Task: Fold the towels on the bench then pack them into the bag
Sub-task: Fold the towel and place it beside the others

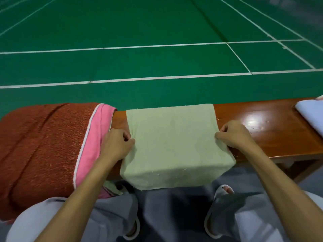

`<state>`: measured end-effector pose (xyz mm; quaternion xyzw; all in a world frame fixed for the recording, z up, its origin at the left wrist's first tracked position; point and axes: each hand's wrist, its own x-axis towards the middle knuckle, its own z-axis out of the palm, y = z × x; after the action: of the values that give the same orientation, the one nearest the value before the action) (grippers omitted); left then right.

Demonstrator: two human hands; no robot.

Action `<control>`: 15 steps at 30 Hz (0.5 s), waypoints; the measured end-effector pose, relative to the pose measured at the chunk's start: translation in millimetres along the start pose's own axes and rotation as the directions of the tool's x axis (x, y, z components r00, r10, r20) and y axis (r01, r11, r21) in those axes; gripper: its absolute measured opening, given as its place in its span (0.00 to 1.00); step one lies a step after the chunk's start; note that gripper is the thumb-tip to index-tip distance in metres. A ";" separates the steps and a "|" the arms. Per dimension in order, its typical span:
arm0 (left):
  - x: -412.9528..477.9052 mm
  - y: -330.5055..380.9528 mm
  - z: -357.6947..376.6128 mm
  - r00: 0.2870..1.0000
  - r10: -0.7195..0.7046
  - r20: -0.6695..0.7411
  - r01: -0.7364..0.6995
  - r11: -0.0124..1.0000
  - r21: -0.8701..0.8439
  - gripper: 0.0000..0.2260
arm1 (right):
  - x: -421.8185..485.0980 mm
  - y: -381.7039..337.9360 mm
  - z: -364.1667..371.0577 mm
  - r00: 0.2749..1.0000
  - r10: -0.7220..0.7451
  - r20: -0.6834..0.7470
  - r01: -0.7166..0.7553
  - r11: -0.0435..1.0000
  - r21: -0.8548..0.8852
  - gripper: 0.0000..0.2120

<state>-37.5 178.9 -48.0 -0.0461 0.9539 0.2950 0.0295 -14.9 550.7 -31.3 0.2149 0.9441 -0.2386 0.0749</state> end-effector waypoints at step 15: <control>-14.7 4.1 -96.7 0.945 0.182 0.272 0.023 0.792 -0.610 0.15 | -11.5 20.6 -74.3 0.917 -0.389 0.089 0.145 0.533 0.834 0.24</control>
<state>-26.2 128.6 35.2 0.0355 0.7927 0.5890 0.1531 1.6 598.7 28.0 0.0430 0.7308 -0.6791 0.0550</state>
